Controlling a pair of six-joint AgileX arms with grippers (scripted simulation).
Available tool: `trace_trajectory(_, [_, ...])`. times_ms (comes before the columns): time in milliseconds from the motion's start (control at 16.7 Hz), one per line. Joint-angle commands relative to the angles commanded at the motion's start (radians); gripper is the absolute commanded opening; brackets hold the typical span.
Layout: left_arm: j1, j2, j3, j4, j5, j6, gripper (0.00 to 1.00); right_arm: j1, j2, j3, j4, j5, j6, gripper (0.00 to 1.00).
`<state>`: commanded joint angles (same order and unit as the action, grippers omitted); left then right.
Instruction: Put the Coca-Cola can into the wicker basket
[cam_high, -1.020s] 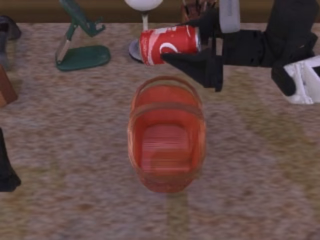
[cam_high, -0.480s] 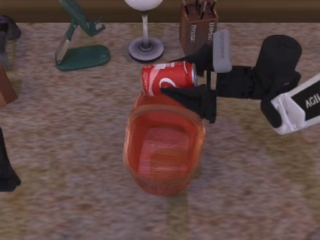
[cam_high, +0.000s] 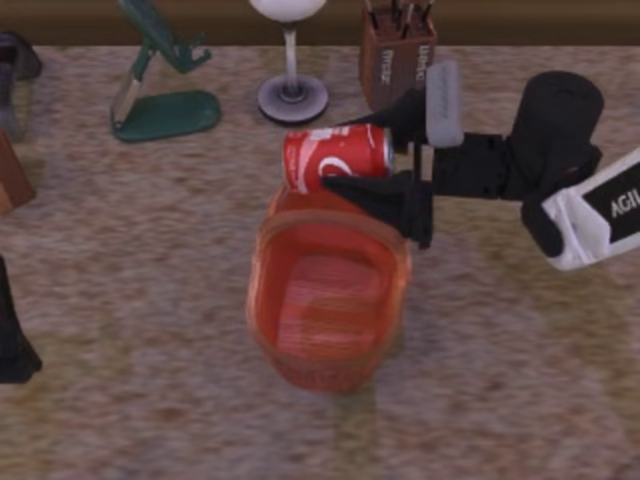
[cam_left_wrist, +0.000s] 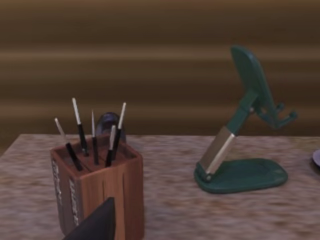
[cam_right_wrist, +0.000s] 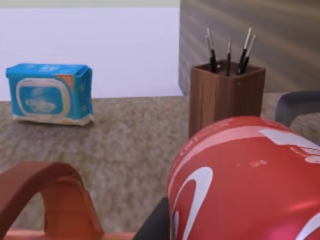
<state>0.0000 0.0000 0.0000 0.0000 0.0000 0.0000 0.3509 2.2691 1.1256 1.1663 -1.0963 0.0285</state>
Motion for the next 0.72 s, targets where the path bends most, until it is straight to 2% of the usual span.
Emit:
trace_trajectory(420, [0.0, 0.0, 0.0, 0.0, 0.0, 0.0, 1.0, 0.0, 0.0, 0.0, 0.0, 0.0, 0.0, 0.98])
trace_trajectory(720, [0.0, 0.0, 0.0, 0.0, 0.0, 0.0, 1.0, 0.0, 0.0, 0.0, 0.0, 0.0, 0.0, 1.0])
